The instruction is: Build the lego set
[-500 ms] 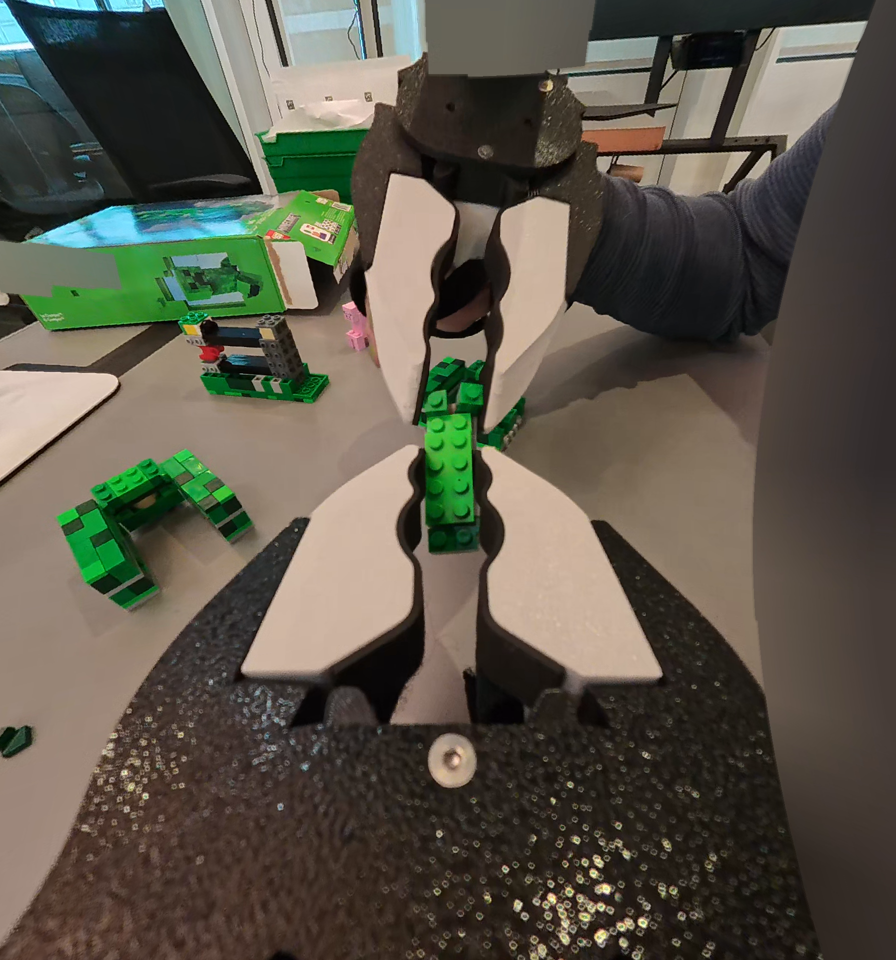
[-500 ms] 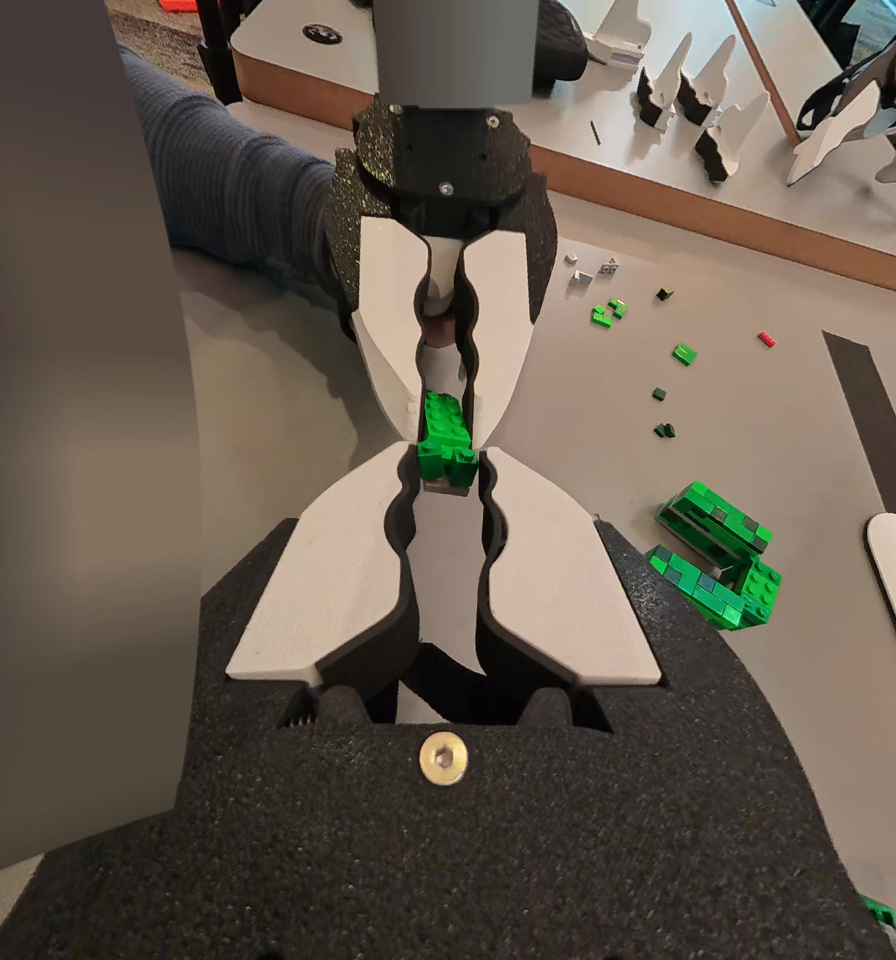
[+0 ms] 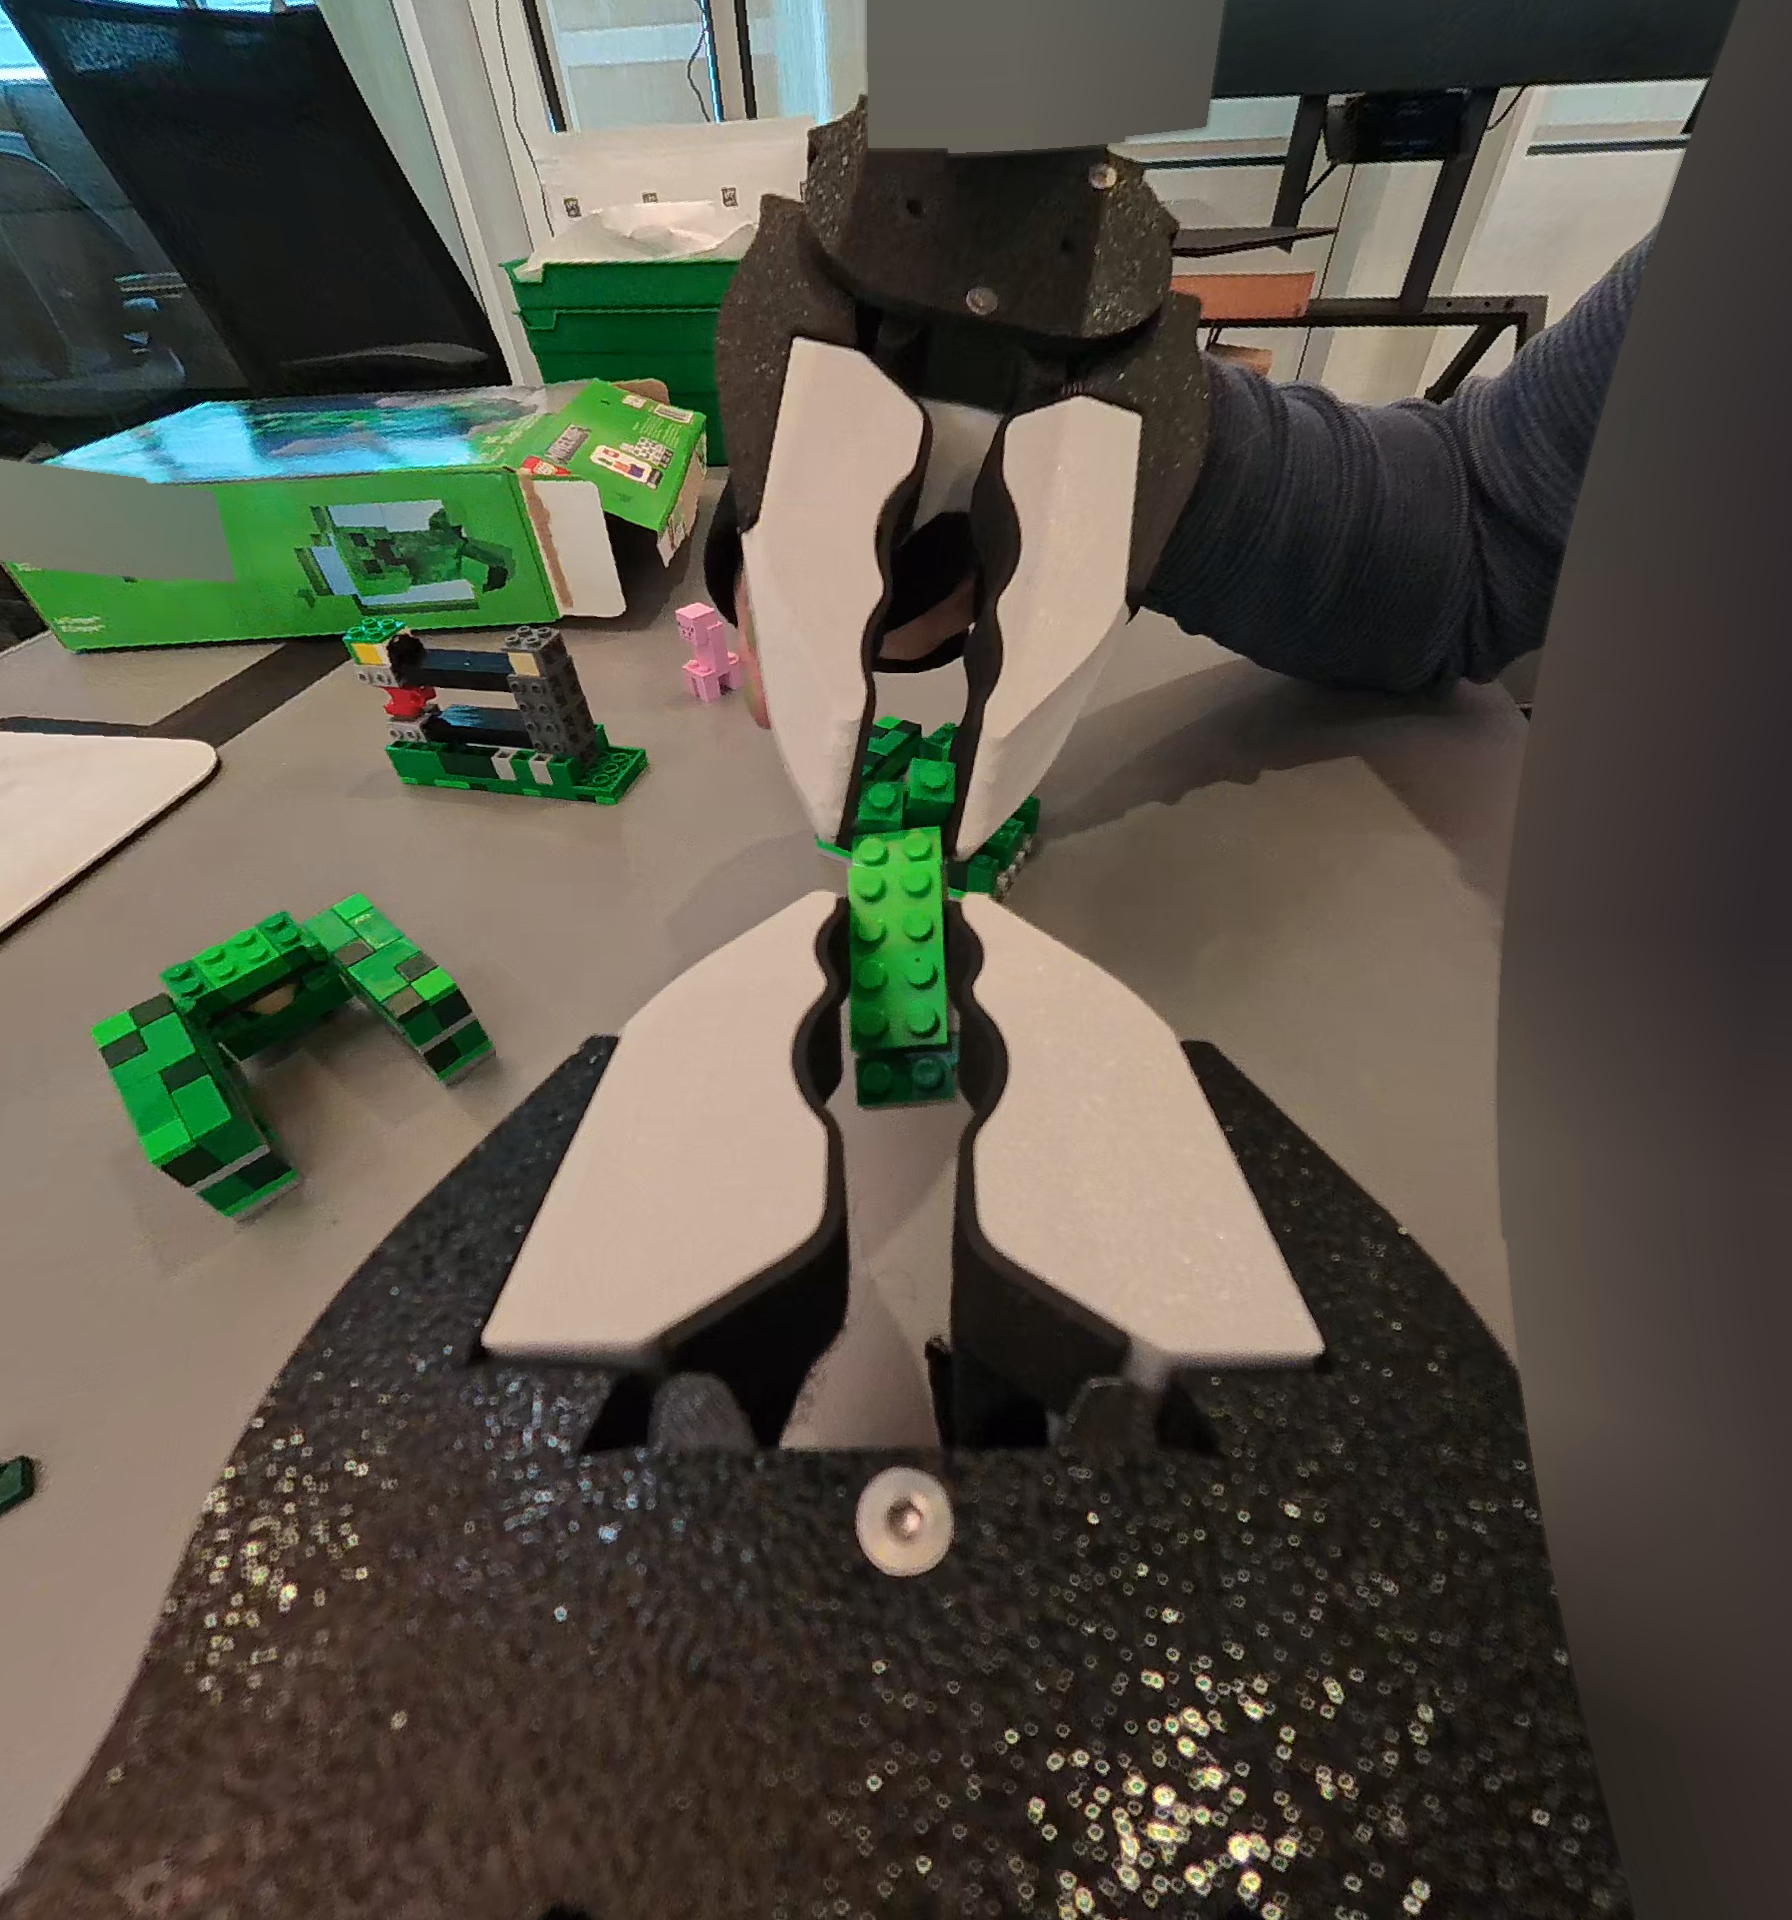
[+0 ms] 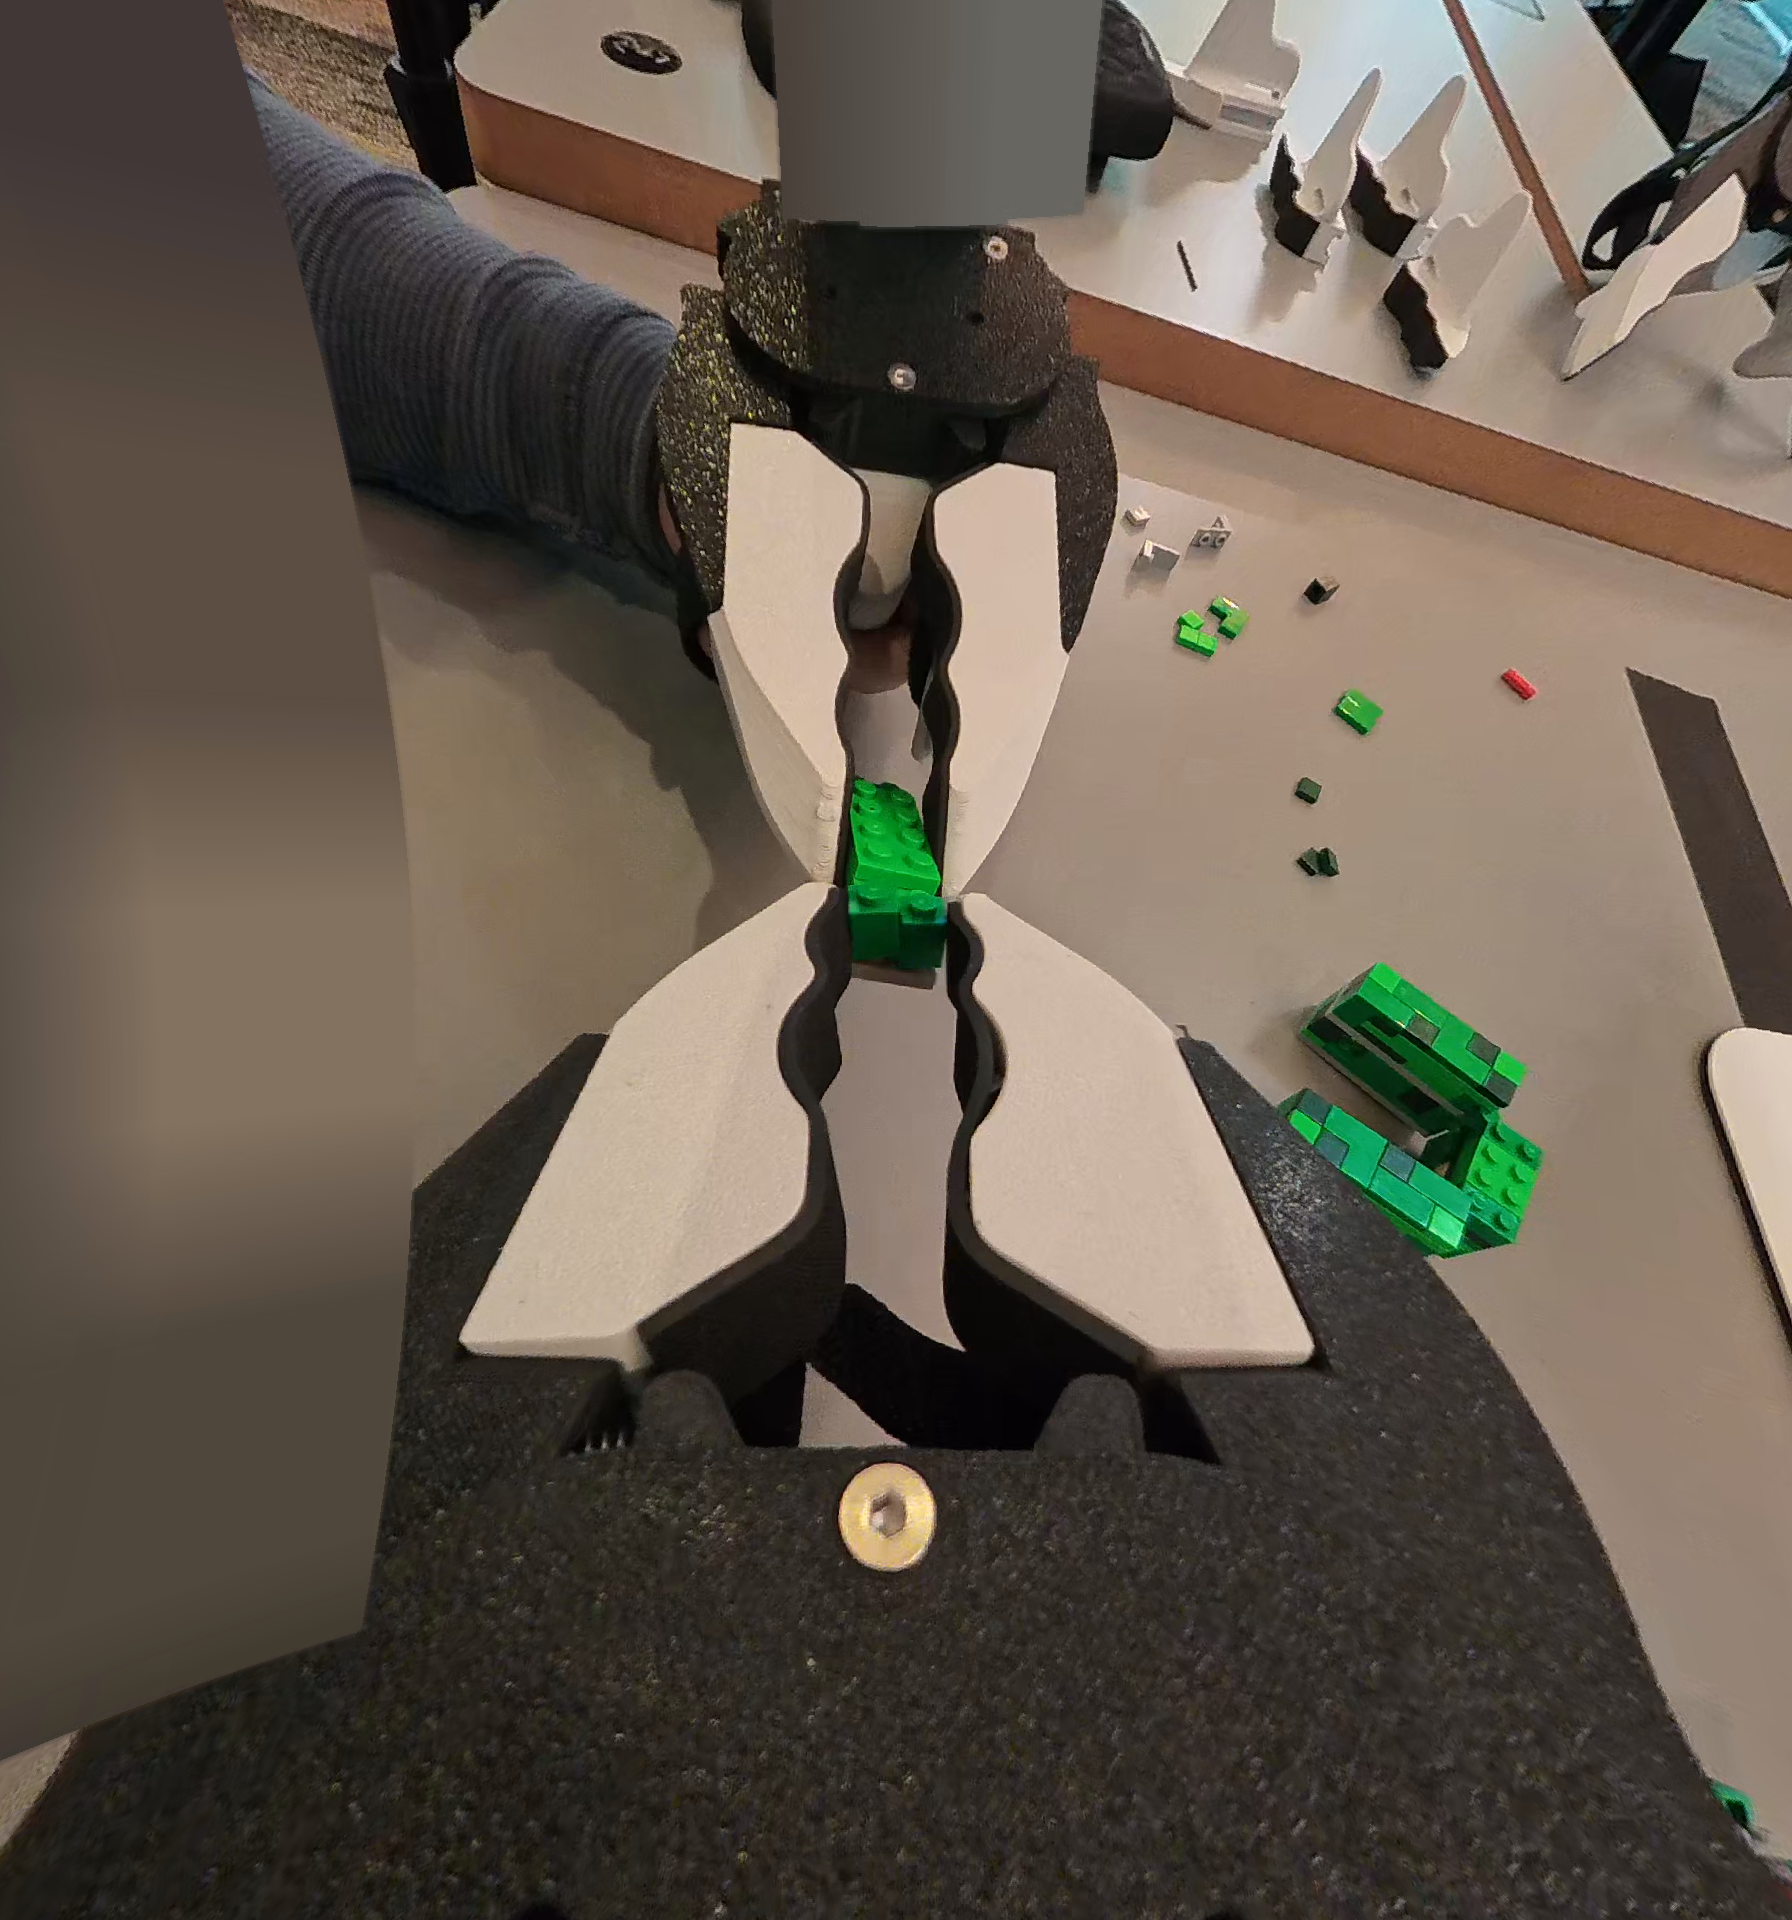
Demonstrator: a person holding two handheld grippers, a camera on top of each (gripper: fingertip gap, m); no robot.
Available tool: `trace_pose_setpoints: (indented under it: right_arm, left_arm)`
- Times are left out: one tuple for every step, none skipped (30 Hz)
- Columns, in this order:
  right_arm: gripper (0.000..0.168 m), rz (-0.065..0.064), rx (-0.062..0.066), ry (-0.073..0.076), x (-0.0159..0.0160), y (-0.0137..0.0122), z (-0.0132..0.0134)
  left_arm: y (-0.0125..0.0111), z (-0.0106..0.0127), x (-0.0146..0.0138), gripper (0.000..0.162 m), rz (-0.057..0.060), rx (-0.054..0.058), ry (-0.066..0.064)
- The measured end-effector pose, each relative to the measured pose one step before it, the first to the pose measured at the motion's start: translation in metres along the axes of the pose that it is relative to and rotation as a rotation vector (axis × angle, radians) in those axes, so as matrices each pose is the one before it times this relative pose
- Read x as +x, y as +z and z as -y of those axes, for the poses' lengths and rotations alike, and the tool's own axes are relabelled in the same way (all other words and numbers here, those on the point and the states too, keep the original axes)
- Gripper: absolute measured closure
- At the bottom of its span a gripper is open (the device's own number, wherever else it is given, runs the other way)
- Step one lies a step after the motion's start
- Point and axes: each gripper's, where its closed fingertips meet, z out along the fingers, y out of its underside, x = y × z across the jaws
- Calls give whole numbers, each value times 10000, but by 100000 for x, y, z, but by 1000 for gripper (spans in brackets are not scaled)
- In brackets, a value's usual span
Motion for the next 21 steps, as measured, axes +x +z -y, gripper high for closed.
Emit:
trace_pose_setpoints:
  right_arm:
    - [151, -17, -13, -11, 9, 4, -15]
    - [150, -27, -10, 6, 42, 10, -5]
    - [149, 0, -15, 15, 4, 10, 2]
    - [149, 7, -15, 16, -7, 1, -4]
    - [148, -1, -19, 18, 4, 7, -3]
    - [147, 6, -21, 7, -12, 2, -17]
    - [147, 11, -14, 5, -8, 12, -19]
    - [147, 7, -8, -1, -18, 17, -5]
    - [147, 6, -10, -10, -20, 1, -3]
    - [147, -9, -17, -17, -6, 9, -13]
    - [147, -11, -10, -34, 3, -5, 10]
    - [147, -29, 10, -62, 23, -17, 25]
    - [147, -37, 6, -77, 4, -16, 21]
    - [147, -42, -21, -103, 1, 2, 7]
    - [147, -63, -30, -170, -11, 4, 17]
    - [148, -97, -41, -252, -11, 5, 11]
    - [148, -107, -64, -299, -48, 10, 26]
    - [149, -104, -105, -294, -57, 8, 9]
    - [150, -95, -126, -270, -71, 10, 31]
    - [150, -105, -132, -262, -52, 14, 29]
    - [151, -112, -141, -217, -18, -4, 23]
  left_arm:
    - [1, -1, 28, 145, -30, 9, -14]
    - [3, 3, 7, 145, -11, 2, -4]
    - [2, 5, 29, 145, -19, 13, -7]
    - [6, 37, 56, 145, -44, 23, -14]
    - [12, 2, 39, 145, -32, 0, -22]
    - [11, -13, 31, 145, -30, -4, -16]
    - [17, -16, 41, 145, -33, 1, -22]
    - [14, 7, 25, 145, -29, 13, -23]
    - [3, 5, 21, 145, -23, 13, -17]
    - [2, 14, 10, 145, -17, 12, -27]
    - [1, 9, 4, 145, -27, 17, -43]
    - [-4, 16, 6, 145, -26, 23, -63]
    - [-8, 7, -9, 145, -32, 25, -76]
    - [-11, 0, 1, 145, -47, 18, -89]
    - [-8, -4, 10, 145, -51, 21, -95]
    - [-2, -8, 12, 145, -54, 15, -106]
    - [-12, -22, 16, 145, -67, 12, -104]
    - [2, -25, 30, 145, -76, 5, -105]
    - [-11, -26, 21, 145, -77, 13, -107]
    - [-17, -13, 16, 145, -81, 31, -125]
    - [-22, 12, 28, 145, -85, 42, -120]
